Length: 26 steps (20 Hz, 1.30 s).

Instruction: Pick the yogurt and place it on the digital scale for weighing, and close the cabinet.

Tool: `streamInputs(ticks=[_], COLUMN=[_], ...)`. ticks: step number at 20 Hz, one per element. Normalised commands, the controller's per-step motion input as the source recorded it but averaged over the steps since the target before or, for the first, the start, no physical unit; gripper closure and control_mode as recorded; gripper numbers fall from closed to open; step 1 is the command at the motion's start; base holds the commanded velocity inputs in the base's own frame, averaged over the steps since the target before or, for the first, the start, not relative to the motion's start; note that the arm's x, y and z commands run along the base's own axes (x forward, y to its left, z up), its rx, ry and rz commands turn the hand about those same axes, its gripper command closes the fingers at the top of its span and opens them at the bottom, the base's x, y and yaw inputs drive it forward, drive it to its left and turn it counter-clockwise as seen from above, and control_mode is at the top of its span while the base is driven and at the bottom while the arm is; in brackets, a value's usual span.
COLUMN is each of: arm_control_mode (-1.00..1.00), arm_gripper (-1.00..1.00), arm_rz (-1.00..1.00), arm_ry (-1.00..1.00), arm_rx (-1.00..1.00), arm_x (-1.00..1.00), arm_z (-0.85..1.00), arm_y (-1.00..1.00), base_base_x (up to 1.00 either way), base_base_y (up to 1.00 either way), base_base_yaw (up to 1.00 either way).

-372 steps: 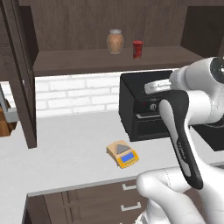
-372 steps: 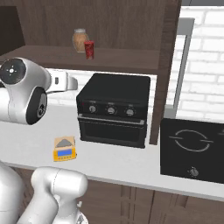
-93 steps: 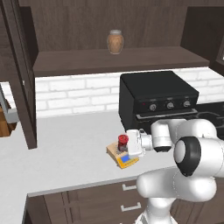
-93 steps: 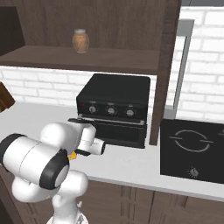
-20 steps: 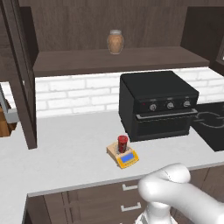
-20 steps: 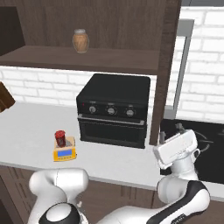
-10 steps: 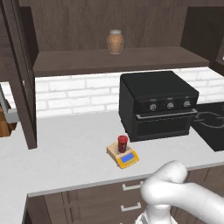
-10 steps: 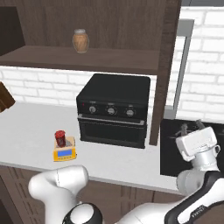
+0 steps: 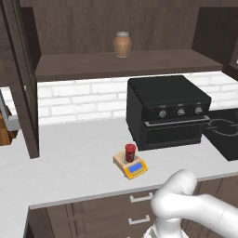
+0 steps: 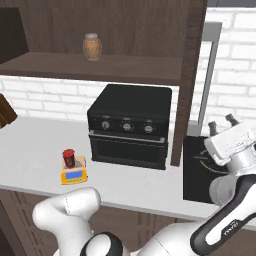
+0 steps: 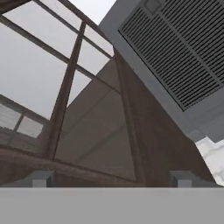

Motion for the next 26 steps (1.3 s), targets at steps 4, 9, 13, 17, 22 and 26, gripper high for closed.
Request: streamInputs(ticks=[4, 9, 13, 17, 22, 26], arm_control_mode=[-1.0, -1.0, -1.0, -1.0, -1.0, -1.0], arm_gripper=[-1.0, -1.0, -1.0, -1.0, -1.0, -1.0], arm_rz=[0.0, -0.01, -0.15, -0.21, -0.23, -0.24], arm_ry=[0.0, -0.02, -0.09, -0.09, -0.09, -0.03], arm_rx=[-0.37, -0.4, -0.39, -0.26, -0.11, -0.09], arm_x=[-0.36, -0.71, -0.82, -0.03, 0.68, 0.95], arm_z=[0.94, 0.69, 0.14, 0.0, 0.02, 0.0], arm_y=[1.0, 1.0, 1.0, 1.0, 1.0, 1.0], base_base_x=[0.0, 0.0, 0.0, 0.0, 0.0, 0.0], base_base_y=[0.0, 0.0, 0.0, 0.0, 0.0, 0.0], base_base_yaw=[0.0, 0.0, 0.0, 0.0, 0.0, 0.0])
